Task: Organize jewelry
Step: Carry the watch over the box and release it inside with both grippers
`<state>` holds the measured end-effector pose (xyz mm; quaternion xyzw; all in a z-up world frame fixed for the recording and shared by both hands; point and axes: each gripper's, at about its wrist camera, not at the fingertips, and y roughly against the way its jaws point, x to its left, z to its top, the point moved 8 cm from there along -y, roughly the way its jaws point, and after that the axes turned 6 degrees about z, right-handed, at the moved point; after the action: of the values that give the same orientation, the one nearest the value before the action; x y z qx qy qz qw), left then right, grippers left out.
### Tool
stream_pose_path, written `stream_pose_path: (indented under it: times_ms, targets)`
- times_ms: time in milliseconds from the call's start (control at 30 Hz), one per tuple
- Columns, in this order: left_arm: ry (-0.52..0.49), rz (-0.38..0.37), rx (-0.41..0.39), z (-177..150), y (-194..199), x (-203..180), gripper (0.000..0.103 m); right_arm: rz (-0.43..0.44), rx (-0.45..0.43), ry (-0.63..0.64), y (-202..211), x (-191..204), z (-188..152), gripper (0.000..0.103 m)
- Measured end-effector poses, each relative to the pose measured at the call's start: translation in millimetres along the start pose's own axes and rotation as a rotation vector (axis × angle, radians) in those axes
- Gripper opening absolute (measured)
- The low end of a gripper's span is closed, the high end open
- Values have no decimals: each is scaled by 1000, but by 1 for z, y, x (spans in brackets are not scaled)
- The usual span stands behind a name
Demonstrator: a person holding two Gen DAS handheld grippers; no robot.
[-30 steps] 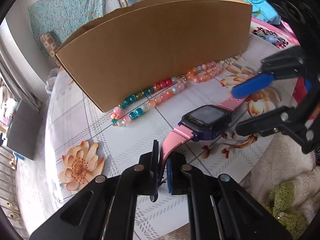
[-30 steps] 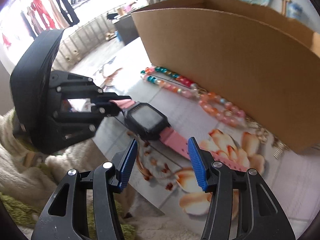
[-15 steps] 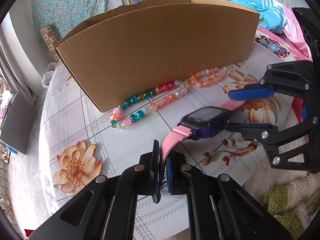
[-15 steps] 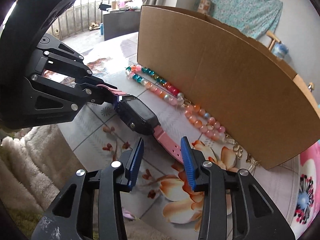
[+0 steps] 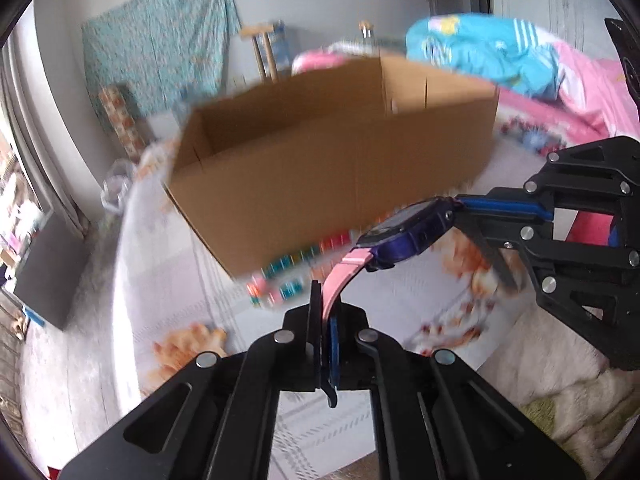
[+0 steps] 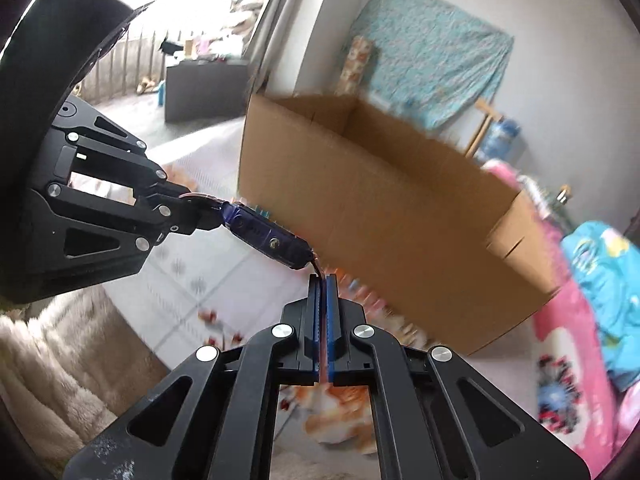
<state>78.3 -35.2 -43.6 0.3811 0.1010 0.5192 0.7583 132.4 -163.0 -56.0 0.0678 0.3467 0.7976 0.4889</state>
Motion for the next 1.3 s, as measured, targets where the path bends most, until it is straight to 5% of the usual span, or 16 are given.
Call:
stream_pose_path:
  times_ms: [167, 300, 533, 800, 967, 1100, 1233, 1300]
  targets:
    - [-24, 41, -134, 62, 26, 19, 3, -29, -100, -28, 23, -39, 56, 1]
    - [-18, 37, -138, 110, 10, 41, 3, 104, -54, -131, 3, -82, 90, 1]
    - [-11, -49, 167, 146, -105, 64, 4, 353, 302, -329, -102, -129, 94, 1]
    - [-55, -31, 376, 139, -182, 69, 16, 402, 562, -420, -194, -148, 68, 10]
    - [15, -17, 284, 159, -171, 85, 35, 290, 515, -413, -210, -167, 74, 23]
    - [82, 8, 182, 175, -147, 106, 37, 264, 456, -412, -203, -175, 88, 23]
    - [146, 39, 120, 171, -122, 125, 49, 200, 341, -408, -166, -183, 109, 24]
    - [181, 30, 109, 160, -112, 132, 59, 159, 244, -424, -140, -205, 117, 36]
